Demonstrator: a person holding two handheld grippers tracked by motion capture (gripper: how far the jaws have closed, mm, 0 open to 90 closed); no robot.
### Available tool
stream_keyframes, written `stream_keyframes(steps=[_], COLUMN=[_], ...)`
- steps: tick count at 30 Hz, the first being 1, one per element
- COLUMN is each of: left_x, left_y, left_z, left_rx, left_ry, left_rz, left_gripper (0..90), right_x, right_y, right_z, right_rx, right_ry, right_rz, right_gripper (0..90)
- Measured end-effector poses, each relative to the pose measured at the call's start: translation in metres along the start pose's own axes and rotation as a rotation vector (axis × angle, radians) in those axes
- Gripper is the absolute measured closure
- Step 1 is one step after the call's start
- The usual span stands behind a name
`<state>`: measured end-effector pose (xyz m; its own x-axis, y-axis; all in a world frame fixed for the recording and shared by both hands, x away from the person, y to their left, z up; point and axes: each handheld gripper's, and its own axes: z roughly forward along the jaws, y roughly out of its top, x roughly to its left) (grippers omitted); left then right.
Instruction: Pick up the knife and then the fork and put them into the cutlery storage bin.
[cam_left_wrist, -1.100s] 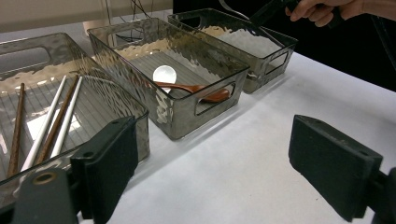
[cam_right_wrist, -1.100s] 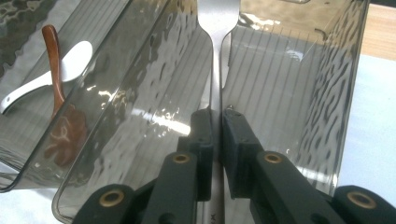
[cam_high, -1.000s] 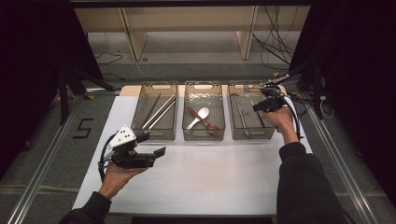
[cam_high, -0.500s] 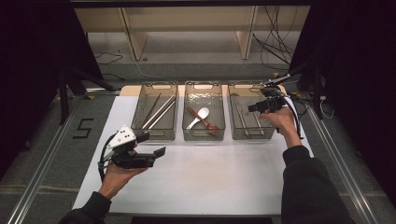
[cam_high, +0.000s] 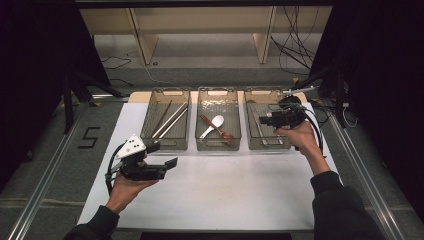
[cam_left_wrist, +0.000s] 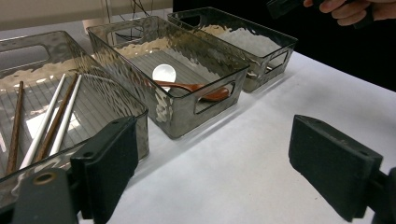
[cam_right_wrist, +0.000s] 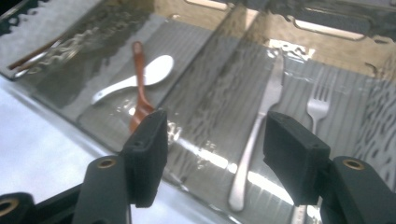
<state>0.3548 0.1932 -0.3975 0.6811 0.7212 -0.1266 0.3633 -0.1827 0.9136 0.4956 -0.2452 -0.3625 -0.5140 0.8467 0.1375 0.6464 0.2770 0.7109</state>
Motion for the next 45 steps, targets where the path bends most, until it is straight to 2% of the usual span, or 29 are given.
stream_keyframes(steps=[5, 15, 22, 26, 29, 38, 45], left_x=[0.0, 0.0, 0.0, 0.0, -0.001, -0.001, -0.003], left_y=[0.0, -0.001, -0.001, -0.001, -0.001, -0.001, -0.001], left_z=[0.0, 0.001, 0.0, -0.001, 0.0, -0.002, -0.003], left_rx=[0.0, 0.003, 0.001, 0.002, 0.002, 0.01, 0.008], left_ry=[-0.005, -0.013, -0.017, -0.021, -0.025, -0.036, -0.044], left_rz=[-0.007, -0.012, -0.016, -0.014, -0.027, -0.031, -0.034], left_gripper=[15.4, 15.4, 15.4, 15.4, 15.4, 15.4, 15.4], right_x=[0.012, 0.04, 0.057, 0.062, 0.064, 0.071, 0.075], right_y=[-0.009, -0.036, -0.053, -0.064, -0.074, -0.101, -0.121], right_z=[-0.006, -0.028, -0.037, -0.042, -0.045, -0.058, -0.065], right_rx=[-0.024, -0.16, -0.205, -0.233, -0.25, -0.308, -0.309], right_ry=[0.025, 0.084, 0.13, 0.135, 0.135, 0.154, 0.168], right_rz=[-0.027, -0.048, -0.07, -0.079, -0.071, -0.066, -0.075], right_gripper=[35.6, 31.2, 29.6, 29.1, 28.6, 27.2, 23.2])
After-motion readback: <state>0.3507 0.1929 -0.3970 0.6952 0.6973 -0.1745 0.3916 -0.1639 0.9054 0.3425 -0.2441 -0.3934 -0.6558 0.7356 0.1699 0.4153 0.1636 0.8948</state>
